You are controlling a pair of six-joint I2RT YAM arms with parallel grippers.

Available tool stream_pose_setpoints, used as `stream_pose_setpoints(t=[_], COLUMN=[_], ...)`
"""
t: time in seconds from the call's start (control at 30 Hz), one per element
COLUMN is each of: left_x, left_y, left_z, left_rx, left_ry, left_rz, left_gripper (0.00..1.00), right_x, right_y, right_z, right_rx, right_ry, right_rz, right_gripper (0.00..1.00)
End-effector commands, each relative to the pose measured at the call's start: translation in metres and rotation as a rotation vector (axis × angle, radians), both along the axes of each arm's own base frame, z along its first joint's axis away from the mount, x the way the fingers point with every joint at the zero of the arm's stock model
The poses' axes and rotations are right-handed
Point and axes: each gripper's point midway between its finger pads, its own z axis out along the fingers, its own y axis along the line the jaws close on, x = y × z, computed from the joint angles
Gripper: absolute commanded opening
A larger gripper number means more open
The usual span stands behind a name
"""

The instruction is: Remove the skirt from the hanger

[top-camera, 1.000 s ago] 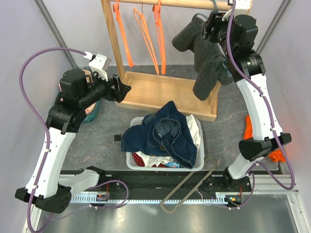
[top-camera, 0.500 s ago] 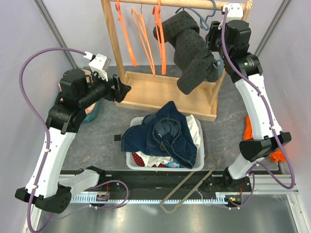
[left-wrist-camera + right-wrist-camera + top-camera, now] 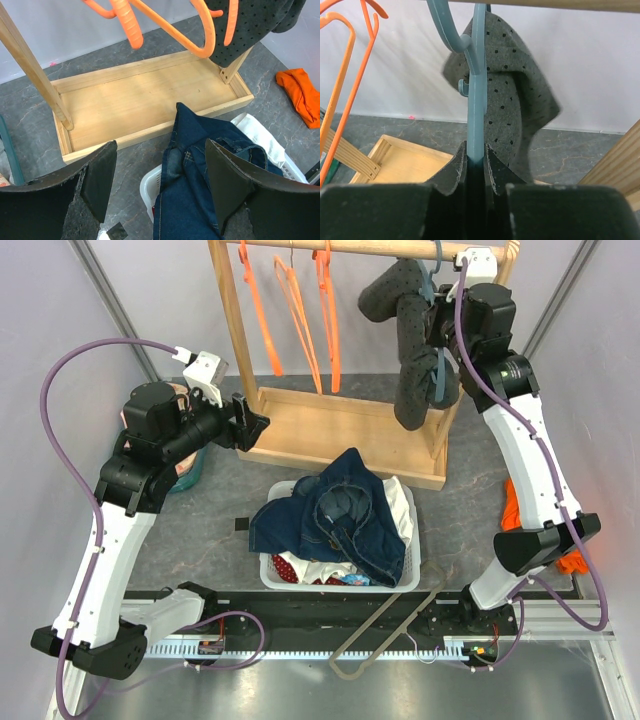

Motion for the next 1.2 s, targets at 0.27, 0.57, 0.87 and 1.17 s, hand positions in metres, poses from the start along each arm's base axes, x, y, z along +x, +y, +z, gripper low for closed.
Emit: stream_pose_setpoints(t=[0.27,0.57,0.87,1.17], left_x=[-0.002,-0.02,-0.052,-0.055], left_y=[0.003,-0.019,-0.058,-0.07], left_z=[0.009,0.011,0.052,0.086], left_rx=[0.01,-0.023,-0.118,-0.183], left_ry=[-0.055,-0.04,-0.061,-0.099], left_rz=[0.003,-0.151,-0.443,-0.513], left_gripper=[0.77,0.81,1.0,1.0], right_x=[-0.043,-0.086,-0.202,-0.286], right_y=[0.004,0.012,0.028,0.032], right_z=[0.132,0.106,0.069,0.074], right_rx=[0.106,0.169,0.121,0.148], right_ry=[-0.375,-0.284,-0.22,-0.269], right_rz=[0.08,0.189,0.476,0.645], right_gripper=[0.0,0.0,0.0,0.0])
